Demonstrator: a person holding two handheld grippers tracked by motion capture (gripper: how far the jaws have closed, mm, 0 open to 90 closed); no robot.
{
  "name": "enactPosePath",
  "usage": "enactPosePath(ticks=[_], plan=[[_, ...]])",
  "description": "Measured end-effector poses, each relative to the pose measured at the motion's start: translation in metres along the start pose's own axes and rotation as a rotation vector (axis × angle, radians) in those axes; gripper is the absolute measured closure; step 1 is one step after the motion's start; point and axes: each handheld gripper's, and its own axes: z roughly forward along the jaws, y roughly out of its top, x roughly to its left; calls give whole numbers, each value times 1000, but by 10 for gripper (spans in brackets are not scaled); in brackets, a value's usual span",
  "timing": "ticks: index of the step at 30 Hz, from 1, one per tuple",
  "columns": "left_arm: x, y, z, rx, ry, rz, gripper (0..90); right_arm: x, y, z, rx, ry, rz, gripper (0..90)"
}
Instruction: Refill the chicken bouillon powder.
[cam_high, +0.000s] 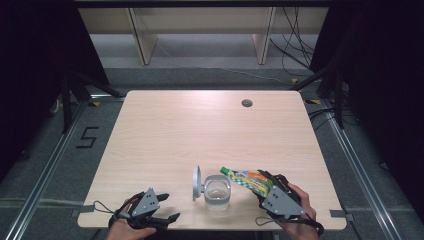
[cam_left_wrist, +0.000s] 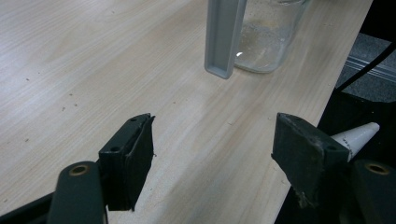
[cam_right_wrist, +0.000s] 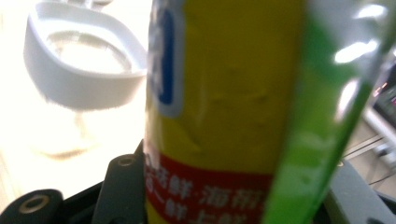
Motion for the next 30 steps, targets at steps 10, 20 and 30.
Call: enactPosePath(ticks=[10, 20, 30], plan=[[1, 0, 0, 14, -5, 12, 287, 9, 7, -1, 88, -52, -232, 516], [0, 0, 0, 2, -1, 0, 288, 21, 12, 0, 170, -101, -389, 518], [1, 0, -1, 27, -4, 19, 288, 31, 16, 1, 199, -152, -547, 518]])
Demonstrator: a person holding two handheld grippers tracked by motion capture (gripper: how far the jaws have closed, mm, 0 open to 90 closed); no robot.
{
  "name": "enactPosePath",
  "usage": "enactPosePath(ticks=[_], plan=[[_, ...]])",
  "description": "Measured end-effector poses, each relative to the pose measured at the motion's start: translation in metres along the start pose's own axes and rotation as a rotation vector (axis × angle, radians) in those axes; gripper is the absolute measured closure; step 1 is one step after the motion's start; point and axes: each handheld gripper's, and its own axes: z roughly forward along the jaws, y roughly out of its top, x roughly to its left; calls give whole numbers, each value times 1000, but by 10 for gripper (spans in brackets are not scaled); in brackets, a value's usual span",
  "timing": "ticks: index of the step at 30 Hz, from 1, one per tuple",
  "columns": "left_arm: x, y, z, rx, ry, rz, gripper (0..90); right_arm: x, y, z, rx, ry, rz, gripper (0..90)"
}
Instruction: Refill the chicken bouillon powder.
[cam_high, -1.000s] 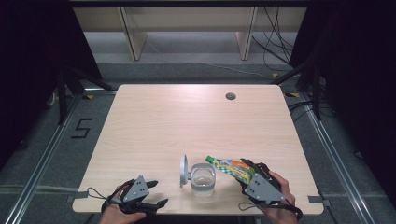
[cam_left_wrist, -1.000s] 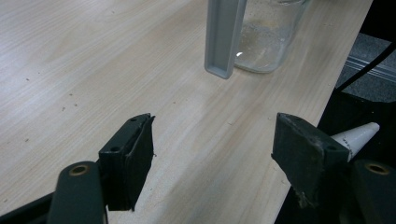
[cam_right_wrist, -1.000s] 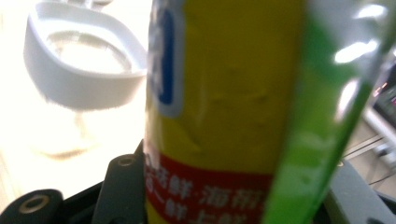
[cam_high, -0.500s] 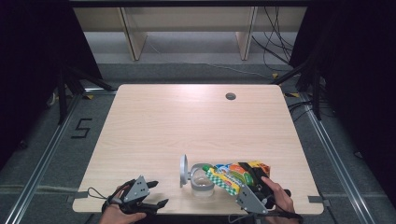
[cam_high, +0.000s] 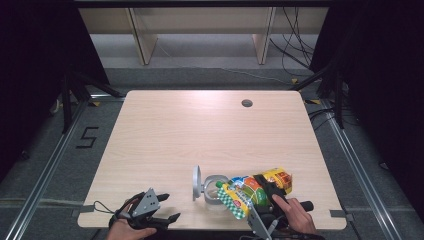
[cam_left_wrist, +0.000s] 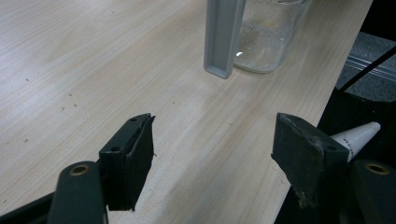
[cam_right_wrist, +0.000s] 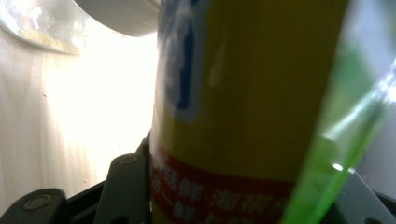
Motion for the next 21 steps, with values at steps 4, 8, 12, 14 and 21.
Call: enactPosePath(ticks=[4, 8, 12, 14, 21], plan=[[-1, 0, 0, -5, -4, -4, 288, 1, 5, -2, 12, -39, -108, 519], [0, 0, 0, 2, 1, 8, 288, 5, 11, -3, 34, -57, -195, 533], [-2, 0, 1, -10, -6, -13, 288, 4, 17, -3, 27, -79, -295, 541], [-1, 0, 1, 0, 0, 1, 288, 5, 19, -4, 44, -87, -310, 542], [-1, 0, 1, -3, 5, 2, 288, 6, 21, -6, 61, -118, -364, 544]])
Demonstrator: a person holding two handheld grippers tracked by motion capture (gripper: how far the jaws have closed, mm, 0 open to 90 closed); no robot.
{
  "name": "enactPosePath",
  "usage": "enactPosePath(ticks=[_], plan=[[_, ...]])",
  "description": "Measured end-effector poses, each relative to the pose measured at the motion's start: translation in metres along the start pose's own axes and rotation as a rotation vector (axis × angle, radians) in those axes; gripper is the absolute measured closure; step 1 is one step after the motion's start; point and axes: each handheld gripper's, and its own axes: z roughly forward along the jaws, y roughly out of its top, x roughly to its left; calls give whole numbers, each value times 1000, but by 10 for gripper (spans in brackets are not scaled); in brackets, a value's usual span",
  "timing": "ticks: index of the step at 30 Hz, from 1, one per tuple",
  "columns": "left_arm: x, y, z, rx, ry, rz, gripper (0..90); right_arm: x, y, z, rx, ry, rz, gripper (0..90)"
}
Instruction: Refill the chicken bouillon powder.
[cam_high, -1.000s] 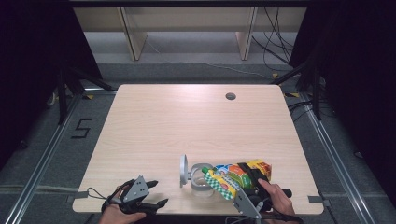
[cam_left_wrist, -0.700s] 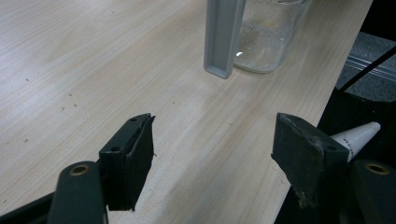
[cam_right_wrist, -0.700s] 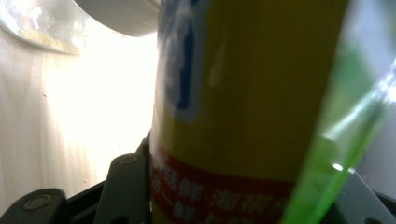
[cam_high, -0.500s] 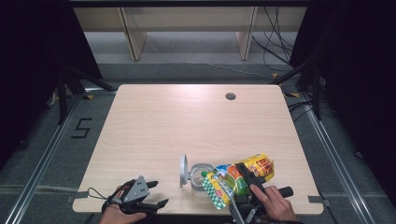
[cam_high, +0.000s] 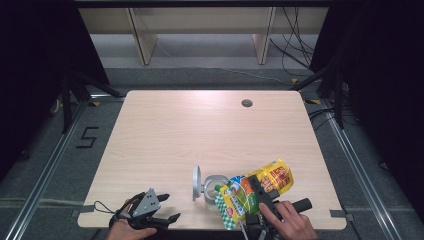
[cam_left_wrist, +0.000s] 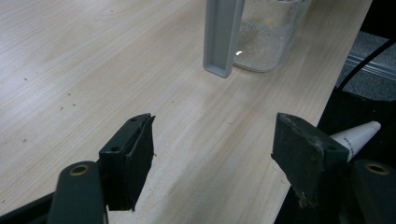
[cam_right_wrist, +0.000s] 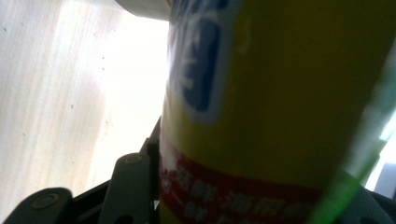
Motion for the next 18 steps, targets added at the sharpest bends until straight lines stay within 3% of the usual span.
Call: enactPosePath(ticks=[1, 2, 3, 4, 5, 6, 9, 11, 13, 15, 16, 17, 18], plan=[[0, 0, 0, 0, 0, 0, 288, 0, 0, 0, 0, 0, 0, 544], [0, 0, 0, 2, 3, -4, 288, -5, 1, 0, -5, -5, -71, 544], [-1, 0, 0, 1, 3, -5, 288, -5, 1, 0, -5, -5, -71, 544], [-1, 0, 0, 1, 5, -4, 288, -1, 1, -2, 22, 3, -25, 544], [-1, 0, 0, 1, 5, -4, 289, -1, 1, -2, 22, 3, -25, 544], [0, 0, 0, 0, 8, 5, 289, -11, 2, -2, 24, -10, -154, 544], [0, 0, 0, -18, 3, -23, 289, -10, 3, -4, 45, 0, -136, 545], [-1, -1, 1, -27, 4, -29, 289, -14, 5, -2, 24, -3, -197, 545], [1, 0, 1, -2, 11, -3, 289, -13, 5, -2, 35, -2, -193, 545], [0, 0, 1, -4, 9, -6, 289, -11, 5, -2, 45, -1, -182, 547], [0, 0, 1, -4, 10, -5, 289, -13, 5, -2, 38, -1, -225, 555], [1, 0, 1, -4, 12, -4, 289, -13, 5, -2, 38, -1, -225, 555], [1, -1, 2, -9, 21, -6, 289, -12, 4, -2, 55, -4, -191, 558]])
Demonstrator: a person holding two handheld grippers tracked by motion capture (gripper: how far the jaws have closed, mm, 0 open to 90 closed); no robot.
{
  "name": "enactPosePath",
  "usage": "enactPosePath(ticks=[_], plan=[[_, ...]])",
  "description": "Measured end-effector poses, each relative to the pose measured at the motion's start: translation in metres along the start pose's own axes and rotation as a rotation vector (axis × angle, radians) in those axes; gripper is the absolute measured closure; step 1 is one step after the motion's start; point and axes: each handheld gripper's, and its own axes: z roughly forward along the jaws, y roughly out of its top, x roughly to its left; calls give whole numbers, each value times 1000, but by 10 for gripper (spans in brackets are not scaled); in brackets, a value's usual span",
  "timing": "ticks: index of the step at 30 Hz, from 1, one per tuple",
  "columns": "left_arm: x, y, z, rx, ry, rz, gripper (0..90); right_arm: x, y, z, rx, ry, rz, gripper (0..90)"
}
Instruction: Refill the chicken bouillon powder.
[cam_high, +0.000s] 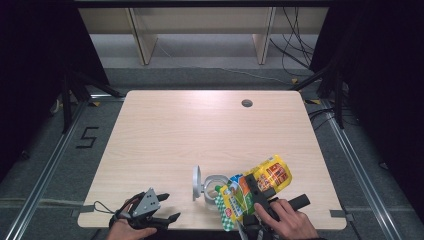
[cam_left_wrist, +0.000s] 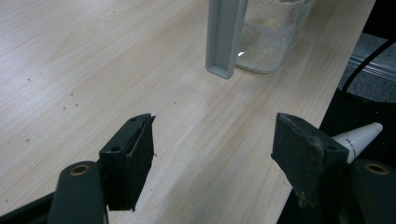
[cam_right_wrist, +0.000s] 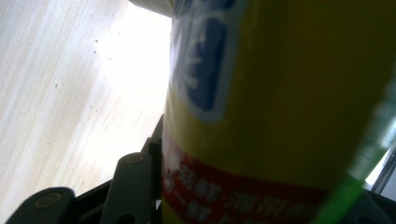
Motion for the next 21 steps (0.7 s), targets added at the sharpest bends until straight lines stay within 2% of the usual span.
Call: enactPosePath(ticks=[1, 2, 3, 4, 7, 8, 9, 10, 11, 12, 13, 16, 17, 18, 19, 20, 21], plan=[[0, 0, 0, 0, 0, 0, 289, 0, 0, 0, 0, 0, 0, 558], [-1, 0, 0, -7, -13, -17, 289, -4, -1, 1, -8, -11, -44, 559], [-1, 0, 0, -7, -13, -17, 289, -4, -1, 1, -8, -11, -44, 559], [0, 0, 0, 6, -2, 6, 289, -5, -2, 0, -7, -12, -51, 560], [0, 0, -1, 2, -11, -1, 289, -6, -3, 0, -1, -12, -68, 561], [0, 0, 0, 2, -1, 0, 289, -7, -3, 0, -11, -16, -86, 562], [0, 0, 0, 0, 2, 0, 289, -7, -3, 0, -8, -15, -92, 562], [0, 0, 0, 0, 3, 0, 289, -4, -3, -1, 10, -9, -57, 562], [0, 0, 0, 0, 3, 0, 289, -4, -3, -1, 10, -9, -57, 562], [0, 0, -1, 9, 6, 12, 289, -5, -3, 0, 3, -12, -81, 562], [0, 0, -1, 5, -6, 2, 289, -7, -3, 0, -6, -12, -107, 562], [0, 0, 0, -2, 2, -3, 289, -8, -3, 0, -12, -11, -115, 562], [-1, 0, 0, -8, -10, -16, 288, -7, -3, -1, -1, -7, -93, 562], [0, 0, 0, 2, 4, 3, 288, -8, -3, -1, -2, -10, -98, 562], [0, 0, 0, -1, 5, 1, 289, -7, -3, -2, 4, -11, -93, 562], [0, 0, 0, -1, 5, 3, 289, -9, -3, -2, -5, -10, -122, 562], [0, 0, 0, -1, 5, 3, 289, -9, -3, -2, -5, -10, -122, 562]])
